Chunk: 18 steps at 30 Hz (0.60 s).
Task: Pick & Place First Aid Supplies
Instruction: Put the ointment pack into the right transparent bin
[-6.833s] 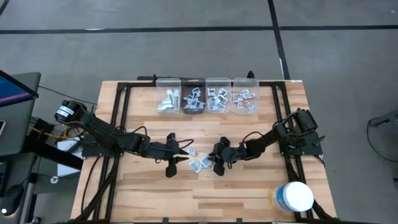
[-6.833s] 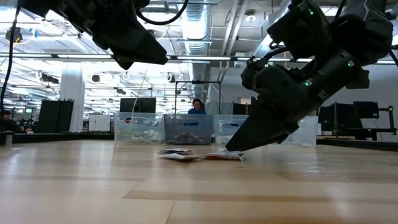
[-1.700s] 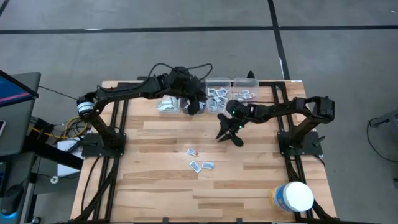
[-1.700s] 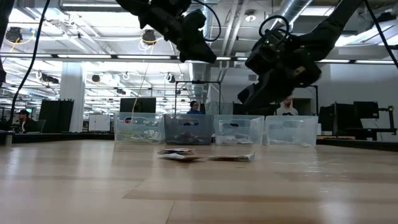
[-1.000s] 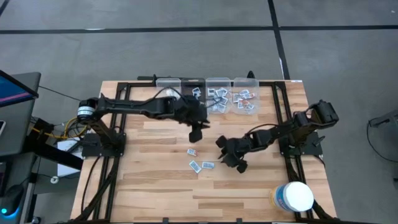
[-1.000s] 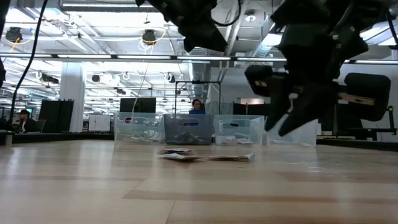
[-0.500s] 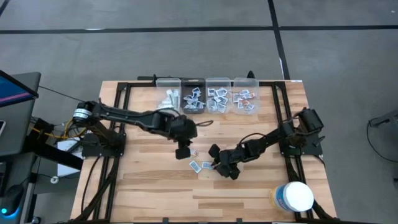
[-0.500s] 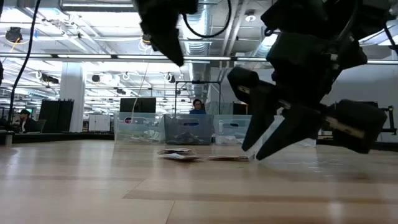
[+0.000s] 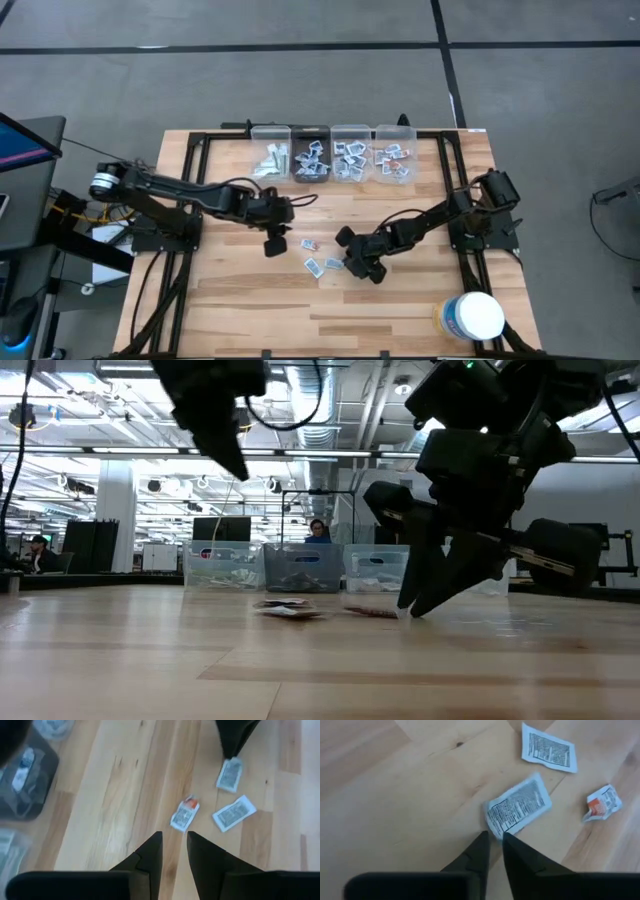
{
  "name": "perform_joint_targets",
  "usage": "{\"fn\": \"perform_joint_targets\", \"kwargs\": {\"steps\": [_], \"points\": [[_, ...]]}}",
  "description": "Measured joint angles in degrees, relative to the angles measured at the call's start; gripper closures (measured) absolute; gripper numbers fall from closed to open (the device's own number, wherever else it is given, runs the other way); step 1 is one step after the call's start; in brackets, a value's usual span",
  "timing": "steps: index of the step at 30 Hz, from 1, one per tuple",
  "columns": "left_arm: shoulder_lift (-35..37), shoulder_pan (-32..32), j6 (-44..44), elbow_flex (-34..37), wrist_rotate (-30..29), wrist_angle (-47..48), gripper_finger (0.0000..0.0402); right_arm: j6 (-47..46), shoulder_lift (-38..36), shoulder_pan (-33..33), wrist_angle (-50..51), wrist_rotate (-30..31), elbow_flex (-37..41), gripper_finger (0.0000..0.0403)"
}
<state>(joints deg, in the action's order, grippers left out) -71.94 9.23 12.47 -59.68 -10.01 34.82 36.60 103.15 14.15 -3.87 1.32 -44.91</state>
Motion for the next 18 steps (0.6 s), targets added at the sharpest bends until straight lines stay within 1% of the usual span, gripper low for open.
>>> {"fn": "perform_joint_targets", "kwargs": {"steps": [3, 4, 10, 15, 18], "points": [[2.65, 0.02, 0.07, 4.44, -0.2, -3.88, 0.0312, 0.01, 0.07, 0.02, 0.7, -0.19, -0.17, 0.0388], [3.49, 0.02, 0.1, 5.89, -0.25, -4.89, 0.0312, 0.02, 0.07, 0.02, 1.45, -0.19, -0.58, 0.0395], [7.0, 0.02, 1.9, 12.67, -0.52, -10.72, 0.0312, 0.01, 0.25, 0.02, 5.7, 0.15, -3.92, 0.04], [7.34, 0.02, 3.28, 15.24, -0.64, -11.64, 0.0312, -0.11, -0.47, -0.7, 15.64, 1.39, -10.25, 0.0402], [7.34, 0.02, 4.39, 16.67, -0.66, -12.8, 0.0312, -3.05, -1.66, -1.9, 21.73, 0.3, -14.73, 0.0402]]}}
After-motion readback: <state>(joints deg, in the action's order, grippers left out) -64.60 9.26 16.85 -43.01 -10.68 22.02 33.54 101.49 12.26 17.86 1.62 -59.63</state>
